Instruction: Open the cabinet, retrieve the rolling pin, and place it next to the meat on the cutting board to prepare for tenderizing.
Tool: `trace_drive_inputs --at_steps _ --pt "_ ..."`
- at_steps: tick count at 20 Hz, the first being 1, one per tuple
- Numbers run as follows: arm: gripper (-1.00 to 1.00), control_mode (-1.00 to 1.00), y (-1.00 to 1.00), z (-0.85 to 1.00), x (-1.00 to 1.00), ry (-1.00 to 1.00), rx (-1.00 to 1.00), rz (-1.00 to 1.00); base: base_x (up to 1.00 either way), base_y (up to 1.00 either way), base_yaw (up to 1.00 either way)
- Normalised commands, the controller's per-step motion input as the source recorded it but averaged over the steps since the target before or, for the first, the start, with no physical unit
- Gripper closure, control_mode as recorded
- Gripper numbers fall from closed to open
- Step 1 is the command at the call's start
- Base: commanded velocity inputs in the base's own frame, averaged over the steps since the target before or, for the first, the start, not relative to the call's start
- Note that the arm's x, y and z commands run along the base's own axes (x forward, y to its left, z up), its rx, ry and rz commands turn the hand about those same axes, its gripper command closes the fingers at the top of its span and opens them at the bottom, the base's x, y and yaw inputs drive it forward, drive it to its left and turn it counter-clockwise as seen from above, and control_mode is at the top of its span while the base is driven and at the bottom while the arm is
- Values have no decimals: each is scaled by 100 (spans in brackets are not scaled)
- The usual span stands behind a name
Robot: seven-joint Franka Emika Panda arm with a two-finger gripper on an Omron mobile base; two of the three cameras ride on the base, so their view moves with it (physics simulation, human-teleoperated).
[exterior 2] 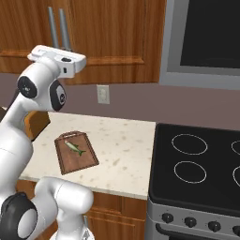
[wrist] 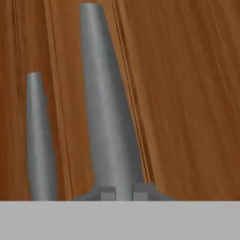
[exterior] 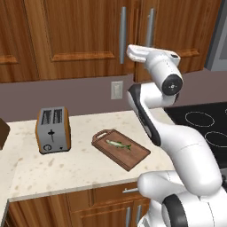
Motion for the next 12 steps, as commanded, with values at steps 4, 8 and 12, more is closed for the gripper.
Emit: trace_drive_inputs --at_steps 4,8,12 --pt "100 -100 -13 0 -42 0 -1 1 0 0 0" --pt "100 -100 -27 0 -30 0 -3 1 0 0 0" --pt "100 -100 -42 0 -38 0 -2 4 0 0 0"
